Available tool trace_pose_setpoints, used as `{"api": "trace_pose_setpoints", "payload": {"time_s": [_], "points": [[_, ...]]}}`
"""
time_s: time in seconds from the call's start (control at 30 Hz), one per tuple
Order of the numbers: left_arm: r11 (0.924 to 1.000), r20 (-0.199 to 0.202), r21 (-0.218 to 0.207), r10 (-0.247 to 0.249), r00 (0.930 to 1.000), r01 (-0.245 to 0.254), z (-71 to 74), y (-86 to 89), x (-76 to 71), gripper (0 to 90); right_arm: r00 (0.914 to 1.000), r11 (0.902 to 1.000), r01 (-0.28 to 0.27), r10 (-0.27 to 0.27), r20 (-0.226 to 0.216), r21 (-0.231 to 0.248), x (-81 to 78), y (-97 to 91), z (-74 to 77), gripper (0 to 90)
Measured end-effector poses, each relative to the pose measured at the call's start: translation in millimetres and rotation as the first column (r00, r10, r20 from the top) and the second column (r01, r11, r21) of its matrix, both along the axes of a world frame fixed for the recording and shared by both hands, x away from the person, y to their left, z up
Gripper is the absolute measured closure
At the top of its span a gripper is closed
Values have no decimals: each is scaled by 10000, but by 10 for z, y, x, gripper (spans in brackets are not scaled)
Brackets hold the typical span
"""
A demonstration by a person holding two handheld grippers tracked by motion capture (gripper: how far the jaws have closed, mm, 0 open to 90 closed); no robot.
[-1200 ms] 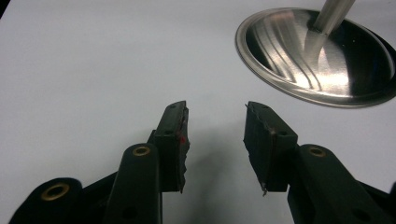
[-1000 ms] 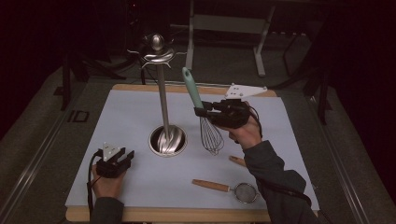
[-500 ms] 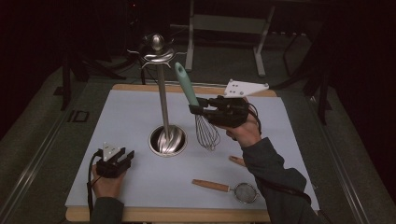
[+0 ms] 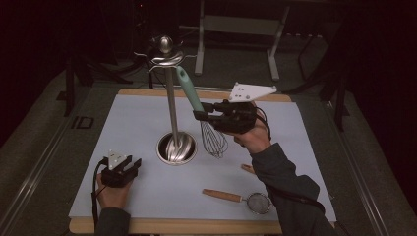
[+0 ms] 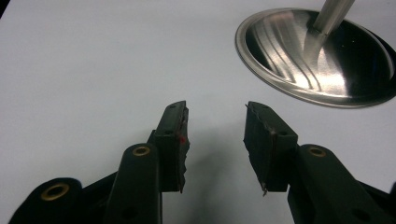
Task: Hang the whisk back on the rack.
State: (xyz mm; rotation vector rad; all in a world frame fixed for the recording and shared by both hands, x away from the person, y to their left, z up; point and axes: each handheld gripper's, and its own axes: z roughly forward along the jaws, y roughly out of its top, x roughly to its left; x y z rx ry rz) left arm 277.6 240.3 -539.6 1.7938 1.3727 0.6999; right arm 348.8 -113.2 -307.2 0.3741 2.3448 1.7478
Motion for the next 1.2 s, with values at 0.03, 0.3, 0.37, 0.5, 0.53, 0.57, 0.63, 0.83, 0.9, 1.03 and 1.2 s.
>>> {"api": "trace_pose_setpoints", "payload": {"time_s": [0.03,0.3,0.37,0.5,0.53,0.57,0.63,0.83,0.9,1.03,1.2], "points": [[10000,2,3,-3,10000,3,0,0,0,595,10000,10000,2,-2,-34,10,13,10,-6,693],[10000,1,0,-4,10000,4,0,-1,0,595,9997,10000,86,-86,-224,-3,86,36,-41,693],[10000,-2,2,-4,10000,4,0,-1,0,595,9997,10000,71,-71,-242,5,98,51,-46,693],[10000,-2,-4,-2,10000,2,0,0,0,595,9995,10000,70,-70,-302,23,111,75,-50,693],[10000,0,-2,-5,10000,5,0,1,0,595,9994,10000,55,-53,-334,68,128,92,-59,693],[10000,-2,-7,-2,10000,2,0,0,1,595,9994,10000,41,-38,-337,73,138,101,-66,693],[10000,-8,-12,-6,10000,6,0,1,0,595,9991,10000,12,-8,-418,94,152,122,-83,692],[10000,-2,-16,-12,10000,12,0,0,0,595,9987,10000,38,-39,-501,-13,187,195,-102,690],[10000,-6,-12,-17,10000,17,0,1,0,595,9986,10000,69,-73,-522,-66,197,212,-104,690],[10000,5,-19,-14,10000,14,0,0,0,595,9983,9999,70,-77,-574,-113,216,239,-112,685],[10000,6,-16,-27,10000,27,0,-1,-1,595,9973,9999,102,-109,-732,-103,235,243,-120,677]]}}
